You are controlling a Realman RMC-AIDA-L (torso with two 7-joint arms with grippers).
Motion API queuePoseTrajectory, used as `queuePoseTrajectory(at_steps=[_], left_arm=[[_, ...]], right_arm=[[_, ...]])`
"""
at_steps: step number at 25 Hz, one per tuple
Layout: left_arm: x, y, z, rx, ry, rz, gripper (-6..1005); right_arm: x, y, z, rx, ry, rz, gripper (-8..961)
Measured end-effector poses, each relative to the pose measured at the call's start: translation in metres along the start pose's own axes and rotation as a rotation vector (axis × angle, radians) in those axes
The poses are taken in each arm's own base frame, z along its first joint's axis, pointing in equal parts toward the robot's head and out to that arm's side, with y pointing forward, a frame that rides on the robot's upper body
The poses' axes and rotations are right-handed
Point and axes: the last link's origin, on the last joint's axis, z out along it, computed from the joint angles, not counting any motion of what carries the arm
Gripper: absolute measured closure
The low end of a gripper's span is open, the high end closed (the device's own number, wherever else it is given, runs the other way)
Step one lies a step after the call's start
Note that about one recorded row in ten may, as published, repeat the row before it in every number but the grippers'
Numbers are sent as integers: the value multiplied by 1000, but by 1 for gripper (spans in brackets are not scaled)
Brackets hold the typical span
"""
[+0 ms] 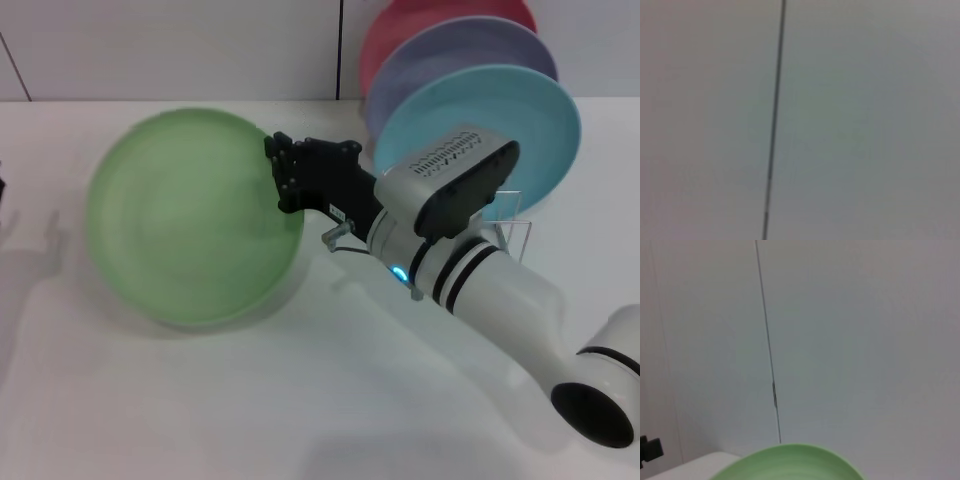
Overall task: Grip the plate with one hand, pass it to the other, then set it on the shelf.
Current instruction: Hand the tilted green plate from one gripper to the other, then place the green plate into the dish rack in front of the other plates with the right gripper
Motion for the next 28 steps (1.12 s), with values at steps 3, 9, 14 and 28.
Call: queuePoseTrajectory(at_steps=[3,9,14,28], left_arm=[[2,-8,-1,48,13,-12,506],[4,-15,-2,87,27,-20,506],[7,-14,-3,84,50,-21,506],[6,-17,-8,96,60,-219,507]], right_arm=[[-2,-5,-4,-2,-35,-33,920],[-7,-12,-15,8,-121,-178,919],[-13,-16,-29,7,-212,-329,921],[-38,-52,-76,-26,-473,-686,928]])
